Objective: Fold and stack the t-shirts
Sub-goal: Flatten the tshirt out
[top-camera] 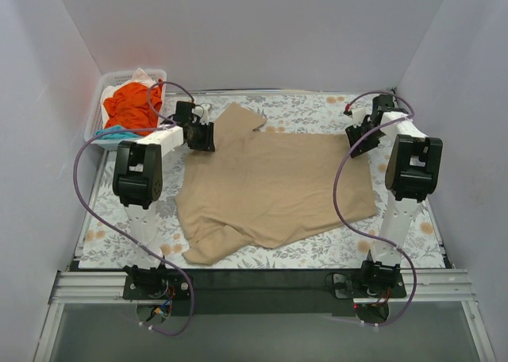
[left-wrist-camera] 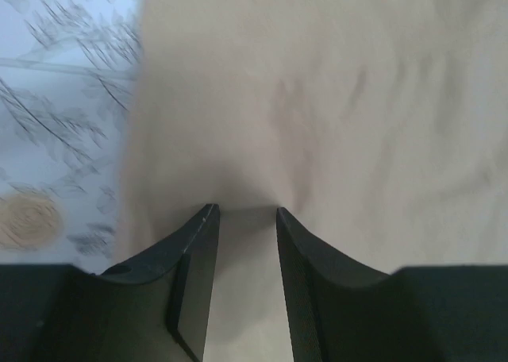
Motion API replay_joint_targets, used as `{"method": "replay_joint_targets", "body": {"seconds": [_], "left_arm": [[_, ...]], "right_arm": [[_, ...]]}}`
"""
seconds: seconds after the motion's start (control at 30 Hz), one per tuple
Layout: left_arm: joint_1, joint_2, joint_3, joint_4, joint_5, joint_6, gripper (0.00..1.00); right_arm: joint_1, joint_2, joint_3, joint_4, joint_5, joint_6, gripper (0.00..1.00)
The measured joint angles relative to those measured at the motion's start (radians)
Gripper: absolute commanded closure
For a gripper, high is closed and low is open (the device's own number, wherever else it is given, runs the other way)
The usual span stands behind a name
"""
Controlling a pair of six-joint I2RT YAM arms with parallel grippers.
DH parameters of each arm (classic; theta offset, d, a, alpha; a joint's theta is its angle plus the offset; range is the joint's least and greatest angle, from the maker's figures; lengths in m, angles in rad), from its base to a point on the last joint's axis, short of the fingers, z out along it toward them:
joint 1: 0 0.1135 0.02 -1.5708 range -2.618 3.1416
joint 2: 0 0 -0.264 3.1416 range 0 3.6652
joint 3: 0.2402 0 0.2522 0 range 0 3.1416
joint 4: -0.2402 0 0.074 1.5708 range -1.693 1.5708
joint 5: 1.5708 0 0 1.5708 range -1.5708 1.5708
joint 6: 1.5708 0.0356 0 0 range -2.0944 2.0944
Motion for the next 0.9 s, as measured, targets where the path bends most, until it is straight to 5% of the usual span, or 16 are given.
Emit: {"method": "replay_joint_targets", "body": {"seconds": [0.33, 0.47, 0.57, 0.7, 0.9], "left_arm": [[0.035, 0.306, 0.463, -0.049, -0.055, -0.032, 0.66], [0.059, 0.385, 0.603, -0.071, -0.059, -0.029, 0.52], [0.072, 0.363, 0.610, -0.108, -0.041, -0.018, 0.40], [0.082, 0.166, 0.445, -0.140, 0.047, 0.013, 0.34], [0.042, -0.397, 0.075, -0.184, 0.182, 0.074, 0.36]], "right_arm": [[0.016, 0.275, 0.421, 0.007, 0.082, 0.050, 0.61], [0.027, 0.323, 0.515, 0.015, 0.111, 0.057, 0.37], [0.032, 0.274, 0.480, 0.014, 0.093, 0.050, 0.32], [0.034, 0.003, 0.228, -0.010, 0.035, 0.005, 0.33], [0.034, -0.475, -0.025, -0.070, -0.047, -0.093, 0.41]]}}
